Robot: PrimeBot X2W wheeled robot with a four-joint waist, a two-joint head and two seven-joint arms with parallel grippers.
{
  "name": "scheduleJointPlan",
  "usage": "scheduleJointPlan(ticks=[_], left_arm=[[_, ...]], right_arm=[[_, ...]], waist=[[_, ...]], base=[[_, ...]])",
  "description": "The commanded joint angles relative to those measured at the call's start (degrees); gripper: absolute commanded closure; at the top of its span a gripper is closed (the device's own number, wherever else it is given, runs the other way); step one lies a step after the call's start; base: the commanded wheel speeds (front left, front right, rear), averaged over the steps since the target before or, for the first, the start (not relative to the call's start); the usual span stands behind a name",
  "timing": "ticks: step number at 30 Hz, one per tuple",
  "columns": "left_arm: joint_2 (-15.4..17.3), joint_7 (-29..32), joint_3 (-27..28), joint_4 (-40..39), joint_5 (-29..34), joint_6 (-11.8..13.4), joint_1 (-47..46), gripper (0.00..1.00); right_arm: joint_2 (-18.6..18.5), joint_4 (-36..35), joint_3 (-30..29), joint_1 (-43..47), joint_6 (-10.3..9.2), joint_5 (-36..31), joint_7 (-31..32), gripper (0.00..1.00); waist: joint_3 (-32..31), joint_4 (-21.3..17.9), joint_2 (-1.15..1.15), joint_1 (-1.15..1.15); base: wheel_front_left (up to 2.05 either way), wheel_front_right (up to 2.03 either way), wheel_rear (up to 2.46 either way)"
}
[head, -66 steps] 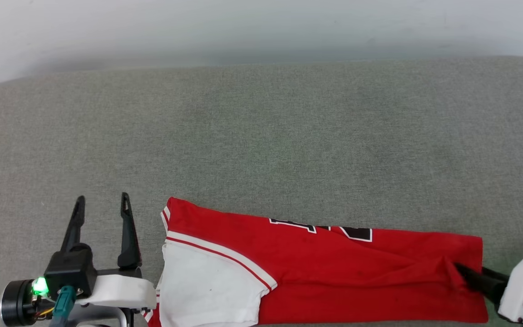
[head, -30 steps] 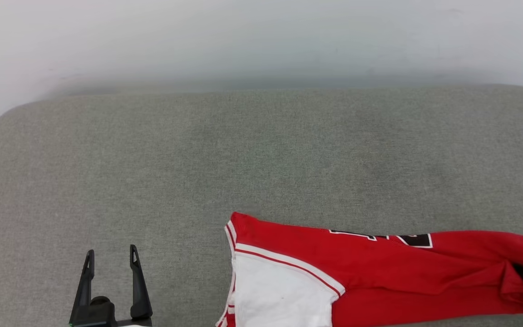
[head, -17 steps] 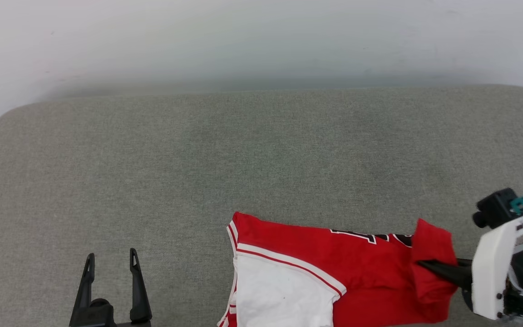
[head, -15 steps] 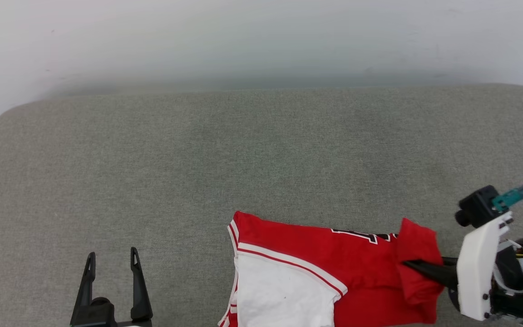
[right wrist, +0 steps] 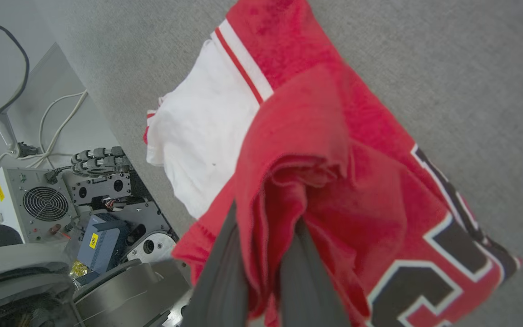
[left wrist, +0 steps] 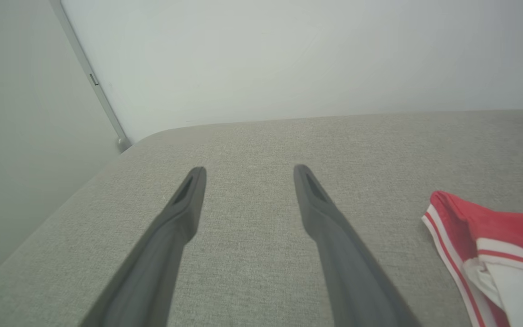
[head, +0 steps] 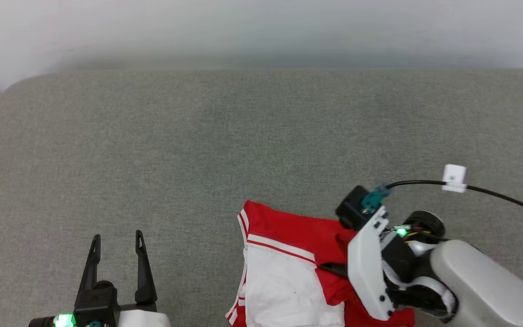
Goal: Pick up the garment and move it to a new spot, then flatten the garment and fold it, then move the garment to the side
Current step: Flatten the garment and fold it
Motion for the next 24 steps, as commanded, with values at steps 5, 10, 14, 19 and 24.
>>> scheduleJointPlan(ticks=[5, 10, 14, 19, 24], left_arm=[[-0.38, -0.15, 0.11, 0.18, 0.37, -0.55, -1.39, 0.00], [-0.54, -0.15, 0.19, 0.35, 0.47, -1.10, -2.11, 0.00], [-0.65, -0.15, -0.04, 0.59, 0.44, -1.58, -2.72, 0.00], [-0.78, -0.15, 0.04, 0.97, 0.26, -1.73, -2.70, 0.00], [-0.92, -0.14, 0.48, 1.15, 0.23, -1.47, -0.94, 0.00]], right_arm=[[4.18, 7.24, 5.45, -4.86, 0.00, -2.03, -3.21, 1.00], [7.85, 15.11, 10.31, -8.15, 0.00, -2.64, -6.15, 1.00], [9.70, 21.29, 13.57, -9.46, -0.02, -3.35, -8.78, 1.00], [9.89, 25.77, 16.35, -9.89, -0.06, -2.47, -12.26, 0.98], [8.58, 23.94, 16.81, -11.90, -0.04, -2.24, -19.02, 0.00]], waist=[[1.39, 0.78, 0.00, 0.00], [2.18, 1.00, 0.00, 0.00], [2.51, 1.26, 0.00, 0.00], [2.13, 1.31, 0.00, 0.00], [0.44, 0.59, 0.00, 0.00]], base=[[0.00, 0.00, 0.00], [0.00, 0.00, 0.00], [0.00, 0.00, 0.00], [0.00, 0.00, 0.00], [0.00, 0.00, 0.00]])
